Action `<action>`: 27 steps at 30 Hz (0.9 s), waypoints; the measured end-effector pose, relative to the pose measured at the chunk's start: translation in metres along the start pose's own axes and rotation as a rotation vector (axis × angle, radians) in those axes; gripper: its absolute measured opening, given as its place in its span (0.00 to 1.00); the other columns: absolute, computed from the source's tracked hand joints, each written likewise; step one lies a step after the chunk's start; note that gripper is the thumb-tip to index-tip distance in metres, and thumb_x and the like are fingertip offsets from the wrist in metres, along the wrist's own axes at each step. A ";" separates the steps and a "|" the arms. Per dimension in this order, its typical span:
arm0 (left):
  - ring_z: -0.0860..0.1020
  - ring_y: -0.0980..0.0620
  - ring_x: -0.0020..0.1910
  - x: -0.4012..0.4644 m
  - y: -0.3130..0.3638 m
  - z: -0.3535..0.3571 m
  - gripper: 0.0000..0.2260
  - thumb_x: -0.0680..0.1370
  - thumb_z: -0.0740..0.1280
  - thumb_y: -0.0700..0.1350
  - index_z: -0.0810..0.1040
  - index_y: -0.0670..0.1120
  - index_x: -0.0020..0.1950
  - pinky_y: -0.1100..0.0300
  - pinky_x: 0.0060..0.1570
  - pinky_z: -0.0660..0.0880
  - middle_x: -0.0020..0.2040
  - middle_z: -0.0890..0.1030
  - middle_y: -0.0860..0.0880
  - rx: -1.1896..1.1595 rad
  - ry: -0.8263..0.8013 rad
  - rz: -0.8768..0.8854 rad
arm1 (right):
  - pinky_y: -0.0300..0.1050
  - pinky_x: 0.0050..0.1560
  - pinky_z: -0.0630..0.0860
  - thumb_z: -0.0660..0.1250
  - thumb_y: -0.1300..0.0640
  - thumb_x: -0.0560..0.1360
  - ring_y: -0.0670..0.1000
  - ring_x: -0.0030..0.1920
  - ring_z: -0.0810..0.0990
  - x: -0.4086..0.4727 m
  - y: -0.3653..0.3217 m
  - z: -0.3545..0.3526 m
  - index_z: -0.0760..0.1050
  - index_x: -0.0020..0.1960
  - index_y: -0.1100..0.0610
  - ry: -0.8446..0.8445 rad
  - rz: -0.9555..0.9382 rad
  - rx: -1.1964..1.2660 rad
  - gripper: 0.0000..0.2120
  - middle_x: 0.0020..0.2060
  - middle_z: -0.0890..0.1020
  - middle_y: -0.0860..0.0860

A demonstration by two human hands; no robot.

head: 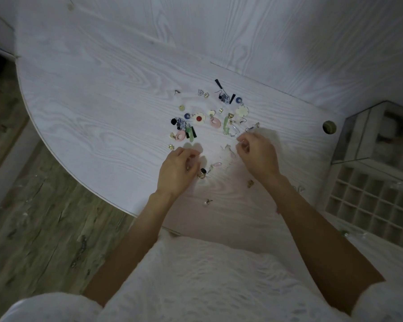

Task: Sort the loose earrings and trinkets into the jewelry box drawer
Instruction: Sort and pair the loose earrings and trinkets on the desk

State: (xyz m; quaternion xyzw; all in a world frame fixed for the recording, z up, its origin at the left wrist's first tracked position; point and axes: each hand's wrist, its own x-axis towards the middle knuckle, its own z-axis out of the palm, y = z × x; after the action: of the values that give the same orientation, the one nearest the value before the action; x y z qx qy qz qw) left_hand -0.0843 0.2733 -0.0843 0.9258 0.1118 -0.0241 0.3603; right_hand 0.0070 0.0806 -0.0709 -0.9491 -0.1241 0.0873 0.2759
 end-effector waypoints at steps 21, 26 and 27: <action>0.71 0.42 0.54 0.112 0.059 0.036 0.08 0.77 0.64 0.43 0.79 0.40 0.52 0.51 0.49 0.72 0.52 0.78 0.41 0.296 -0.164 0.372 | 0.45 0.46 0.68 0.66 0.61 0.73 0.55 0.44 0.76 0.006 0.025 -0.014 0.76 0.44 0.60 0.121 0.056 0.042 0.03 0.42 0.79 0.55; 0.78 0.44 0.43 0.098 0.056 0.022 0.07 0.80 0.60 0.45 0.72 0.41 0.52 0.50 0.41 0.75 0.45 0.80 0.43 -0.098 -0.061 0.245 | 0.43 0.45 0.78 0.65 0.60 0.76 0.51 0.43 0.81 -0.007 0.017 -0.030 0.72 0.45 0.57 0.192 0.257 0.525 0.02 0.40 0.79 0.51; 0.79 0.45 0.43 0.092 0.058 0.016 0.08 0.81 0.59 0.46 0.71 0.41 0.53 0.50 0.41 0.77 0.46 0.81 0.44 -0.177 -0.027 0.212 | 0.46 0.46 0.79 0.65 0.59 0.76 0.52 0.43 0.82 -0.011 0.018 -0.032 0.72 0.45 0.56 0.208 0.277 0.594 0.03 0.40 0.80 0.51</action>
State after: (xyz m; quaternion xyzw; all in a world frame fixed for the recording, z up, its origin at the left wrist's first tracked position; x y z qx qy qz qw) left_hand 0.0187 0.2383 -0.0692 0.8966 0.0100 0.0114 0.4425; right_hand 0.0077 0.0467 -0.0529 -0.8390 0.0656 0.0591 0.5369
